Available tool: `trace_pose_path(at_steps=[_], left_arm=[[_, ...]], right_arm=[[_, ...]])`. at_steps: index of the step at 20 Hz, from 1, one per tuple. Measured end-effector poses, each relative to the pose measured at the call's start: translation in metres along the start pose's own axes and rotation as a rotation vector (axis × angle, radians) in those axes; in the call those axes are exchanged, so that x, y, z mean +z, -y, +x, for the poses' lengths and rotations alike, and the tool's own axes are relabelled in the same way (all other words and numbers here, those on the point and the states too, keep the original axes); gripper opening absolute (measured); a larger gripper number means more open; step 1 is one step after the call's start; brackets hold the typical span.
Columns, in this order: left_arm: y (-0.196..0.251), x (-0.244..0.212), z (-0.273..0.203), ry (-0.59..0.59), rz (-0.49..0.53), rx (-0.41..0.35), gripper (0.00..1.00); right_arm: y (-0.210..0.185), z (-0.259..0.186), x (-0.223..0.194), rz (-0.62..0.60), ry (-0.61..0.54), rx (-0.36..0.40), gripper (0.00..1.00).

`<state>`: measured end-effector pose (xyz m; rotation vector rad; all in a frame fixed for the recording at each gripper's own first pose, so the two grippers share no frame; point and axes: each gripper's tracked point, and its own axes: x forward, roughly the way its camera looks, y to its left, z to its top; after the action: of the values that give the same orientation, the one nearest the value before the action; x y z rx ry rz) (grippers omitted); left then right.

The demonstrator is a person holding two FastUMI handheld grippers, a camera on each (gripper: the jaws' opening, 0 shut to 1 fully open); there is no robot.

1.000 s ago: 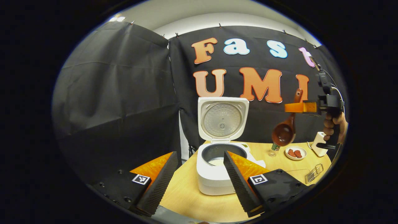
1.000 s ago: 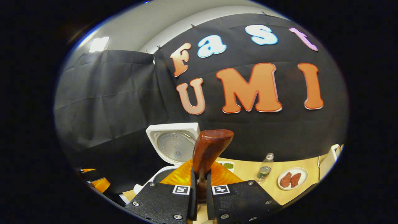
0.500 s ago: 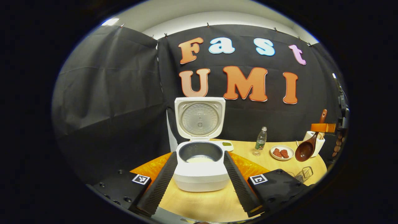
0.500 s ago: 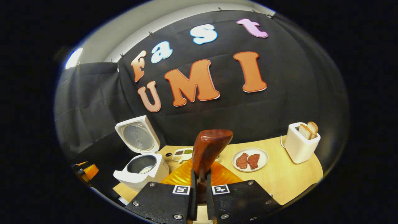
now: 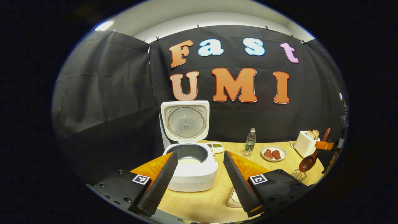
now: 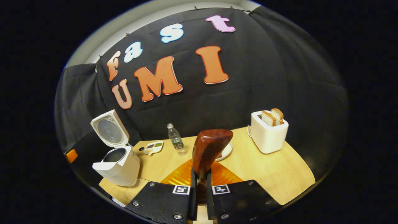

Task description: Close the left gripper, press the button to open the rice cooker; take a wooden spoon from the chopstick holder with the right hand, scoop a spoonful of rice and pour it into the rice cooker, then put the wooden spoon back into the chopstick holder.

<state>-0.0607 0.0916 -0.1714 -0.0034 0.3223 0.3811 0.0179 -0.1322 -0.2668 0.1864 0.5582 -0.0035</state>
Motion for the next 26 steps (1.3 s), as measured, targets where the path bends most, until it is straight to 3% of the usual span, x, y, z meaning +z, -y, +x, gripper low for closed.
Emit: trace_pose_path(at_steps=[4, 8, 13, 16, 18, 21, 23, 26], left_arm=[[-0.008, 0.017, 0.014, 0.022, 0.003, 0.028, 0.99], [-0.027, 0.057, 0.051, 0.058, -0.029, 0.026, 1.00], [-0.045, 0.105, 0.130, 0.010, -0.128, -0.066, 0.98], [-0.059, 0.136, 0.181, 0.005, -0.118, -0.080, 1.00], [-0.058, 0.151, 0.216, -0.015, -0.101, -0.092, 0.99], [-0.061, 0.170, 0.267, -0.031, -0.094, -0.096, 0.99], [-0.070, 0.176, 0.305, -0.052, -0.098, -0.075, 0.99], [-0.071, 0.158, 0.365, -0.169, -0.143, -0.068, 0.99]], right_arm=[[0.027, 0.016, -0.055, 0.078, -0.076, -0.045, 0.12], [0.041, 0.031, -0.082, 0.139, -0.121, -0.100, 0.14], [0.043, 0.024, -0.090, 0.209, -0.145, -0.146, 0.21], [0.058, 0.009, -0.076, 0.184, -0.128, -0.232, 0.27], [0.061, -0.008, -0.068, 0.157, -0.132, -0.270, 0.35], [0.067, -0.033, -0.045, 0.097, -0.077, -0.339, 0.63], [0.064, -0.054, -0.021, 0.062, -0.033, -0.367, 0.76], [0.054, -0.077, 0.010, 0.034, 0.022, -0.385, 0.79]])
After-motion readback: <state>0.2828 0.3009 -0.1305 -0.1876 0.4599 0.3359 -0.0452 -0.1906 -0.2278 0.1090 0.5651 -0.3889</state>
